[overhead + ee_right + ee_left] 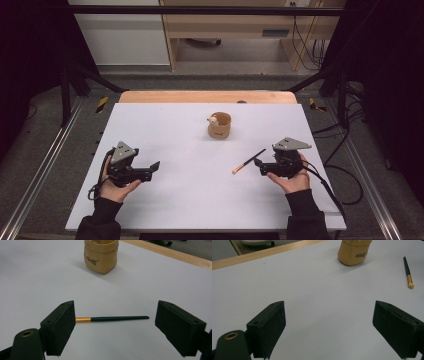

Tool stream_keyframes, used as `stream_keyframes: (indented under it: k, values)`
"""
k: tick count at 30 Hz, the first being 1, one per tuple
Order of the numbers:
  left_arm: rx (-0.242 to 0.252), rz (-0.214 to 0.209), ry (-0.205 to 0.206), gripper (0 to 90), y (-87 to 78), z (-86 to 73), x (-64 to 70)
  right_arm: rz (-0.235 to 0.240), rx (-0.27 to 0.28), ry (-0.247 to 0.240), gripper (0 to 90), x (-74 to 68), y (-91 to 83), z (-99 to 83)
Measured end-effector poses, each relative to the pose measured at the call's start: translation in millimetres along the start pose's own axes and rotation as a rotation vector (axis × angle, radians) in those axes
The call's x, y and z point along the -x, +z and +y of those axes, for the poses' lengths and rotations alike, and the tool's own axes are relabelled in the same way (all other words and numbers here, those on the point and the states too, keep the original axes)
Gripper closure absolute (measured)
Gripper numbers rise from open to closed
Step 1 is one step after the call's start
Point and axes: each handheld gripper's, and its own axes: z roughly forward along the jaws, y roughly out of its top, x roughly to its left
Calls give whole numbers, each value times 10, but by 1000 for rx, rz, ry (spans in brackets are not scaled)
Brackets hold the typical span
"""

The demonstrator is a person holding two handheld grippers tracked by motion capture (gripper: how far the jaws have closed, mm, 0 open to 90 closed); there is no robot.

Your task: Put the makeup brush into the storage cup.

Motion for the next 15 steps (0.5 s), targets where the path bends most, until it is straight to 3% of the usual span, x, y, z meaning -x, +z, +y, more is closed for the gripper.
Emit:
stream_keyframes:
  k: [15]
  values:
    - [-53,-47,81,136,237,63,313,-12,21,-5,180,11,-70,-4]
